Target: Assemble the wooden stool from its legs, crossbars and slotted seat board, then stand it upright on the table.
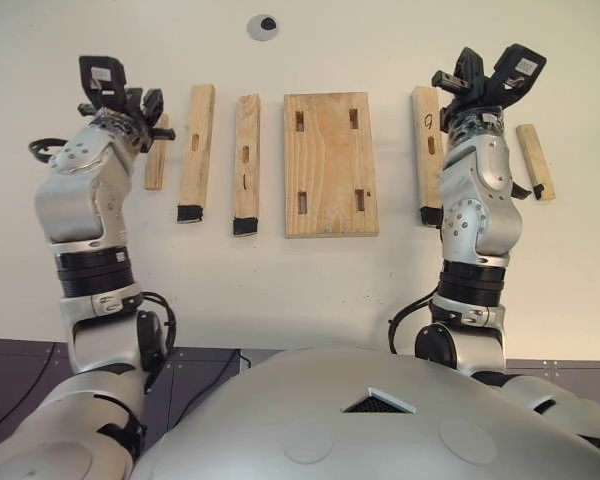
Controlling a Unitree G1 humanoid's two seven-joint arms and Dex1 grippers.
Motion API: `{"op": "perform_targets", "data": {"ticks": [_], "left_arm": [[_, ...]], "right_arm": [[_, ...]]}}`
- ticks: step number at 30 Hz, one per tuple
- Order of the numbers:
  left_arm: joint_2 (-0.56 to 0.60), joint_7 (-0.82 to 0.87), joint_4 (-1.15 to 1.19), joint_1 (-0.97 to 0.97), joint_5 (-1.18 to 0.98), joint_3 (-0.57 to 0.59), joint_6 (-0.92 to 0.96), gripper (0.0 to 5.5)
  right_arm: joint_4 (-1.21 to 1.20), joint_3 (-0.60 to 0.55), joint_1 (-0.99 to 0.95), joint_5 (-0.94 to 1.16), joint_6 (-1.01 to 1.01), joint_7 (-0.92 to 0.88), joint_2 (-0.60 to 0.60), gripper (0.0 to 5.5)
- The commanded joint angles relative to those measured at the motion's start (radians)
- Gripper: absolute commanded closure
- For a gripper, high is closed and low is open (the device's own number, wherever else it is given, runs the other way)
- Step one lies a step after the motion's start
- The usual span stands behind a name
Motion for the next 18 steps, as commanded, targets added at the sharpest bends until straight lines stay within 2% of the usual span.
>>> {"op": "perform_targets", "data": {"ticks": [1, 4, 8, 14, 18], "left_arm": [[0.011, -0.042, 0.035, 0.079, -0.007, -0.01, 0.036, 3.33], [0.025, -0.067, 0.045, 0.103, -0.002, -0.006, 0.007, 2.82], [0.043, -0.09, 0.056, 0.127, -0.017, 0.028, -0.01, 2.82], [0.044, -0.108, 0.064, 0.181, -0.009, 0.018, -0.02, 2.82], [0.033, -0.112, 0.041, 0.202, -0.021, 0.015, 0.004, 3.38]], "right_arm": [[0.005, -0.001, -0.027, -0.001, 0.027, -0.005, -0.006, 5.5], [0.0, -0.012, -0.02, 0.004, 0.038, -0.01, -0.011, 5.5], [0.007, -0.029, -0.03, 0.02, 0.057, -0.01, -0.012, 5.5], [0.016, -0.033, -0.04, 0.015, 0.066, 0.009, -0.026, 5.5], [0.005, -0.033, -0.026, 0.012, 0.068, 0.003, -0.018, 5.5]]}}
